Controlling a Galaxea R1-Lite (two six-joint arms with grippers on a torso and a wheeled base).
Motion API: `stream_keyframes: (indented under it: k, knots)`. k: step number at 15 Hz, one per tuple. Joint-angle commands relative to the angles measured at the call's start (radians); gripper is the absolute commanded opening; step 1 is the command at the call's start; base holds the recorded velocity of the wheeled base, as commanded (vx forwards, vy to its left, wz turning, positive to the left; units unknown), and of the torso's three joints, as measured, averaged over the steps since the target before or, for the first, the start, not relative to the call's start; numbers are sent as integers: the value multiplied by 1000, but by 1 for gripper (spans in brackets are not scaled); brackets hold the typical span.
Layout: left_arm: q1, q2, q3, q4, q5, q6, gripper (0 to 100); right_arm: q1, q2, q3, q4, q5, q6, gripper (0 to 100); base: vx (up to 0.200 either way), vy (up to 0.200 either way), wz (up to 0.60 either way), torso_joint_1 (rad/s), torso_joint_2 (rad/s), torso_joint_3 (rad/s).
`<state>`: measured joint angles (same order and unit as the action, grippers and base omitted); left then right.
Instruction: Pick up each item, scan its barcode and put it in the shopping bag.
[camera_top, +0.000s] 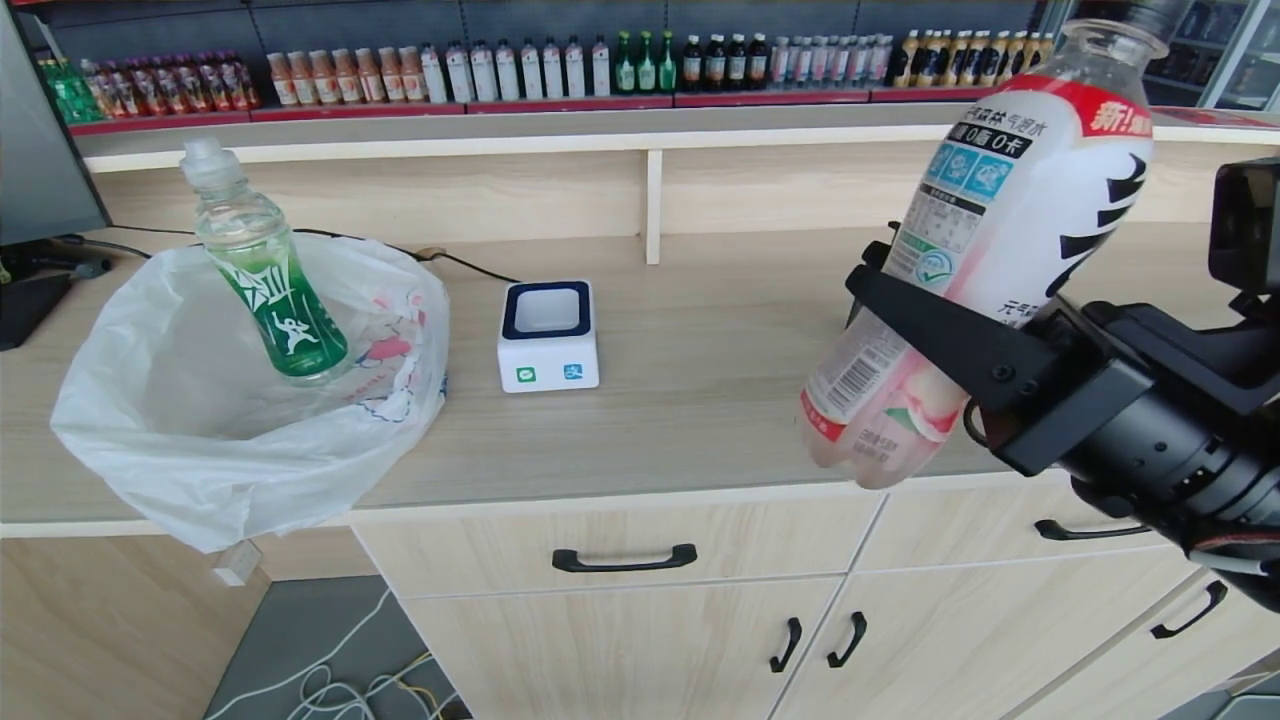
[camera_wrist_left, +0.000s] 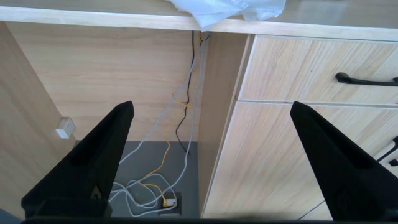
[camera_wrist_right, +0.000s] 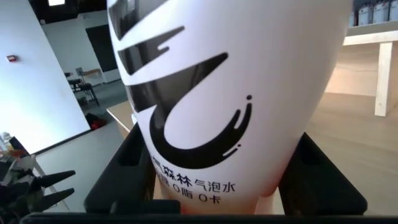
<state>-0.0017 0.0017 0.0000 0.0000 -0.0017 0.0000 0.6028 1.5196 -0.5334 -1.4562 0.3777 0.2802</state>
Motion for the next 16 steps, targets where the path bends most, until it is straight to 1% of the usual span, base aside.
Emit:
stream_keyframes:
  k: [1, 2, 4, 6, 8, 11, 14, 16]
  knots:
    - [0, 0, 0, 0, 0, 0, 100, 12, 5, 10, -15, 14, 4, 0, 0, 0, 0, 0, 0, 0]
    - [0, 0, 0, 0, 0, 0, 100, 15, 7, 13, -29, 17, 10, 0, 0, 0, 0, 0, 0, 0]
    - [0, 0, 0, 0, 0, 0, 100, 29, 5, 32, -82, 38, 80, 0, 0, 0, 0, 0, 0, 0]
    - [0, 0, 0, 0, 0, 0, 100, 80, -4, 33, -93, 60, 103, 0, 0, 0, 0, 0, 0, 0]
    - [0, 0, 0, 0, 0, 0, 100, 141, -6, 35, -107, 63, 116, 0, 0, 0, 0, 0, 0, 0]
    - [0, 0, 0, 0, 0, 0, 100, 212, -18, 49, -115, 63, 168, 0, 0, 0, 0, 0, 0, 0]
    - [0, 0, 0, 0, 0, 0, 100, 223, -62, 119, -115, 63, 217, 0, 0, 0, 0, 0, 0, 0]
    - [0, 0, 0, 0, 0, 0, 100, 223, -82, 130, -115, 66, 223, 0, 0, 0, 0, 0, 0, 0]
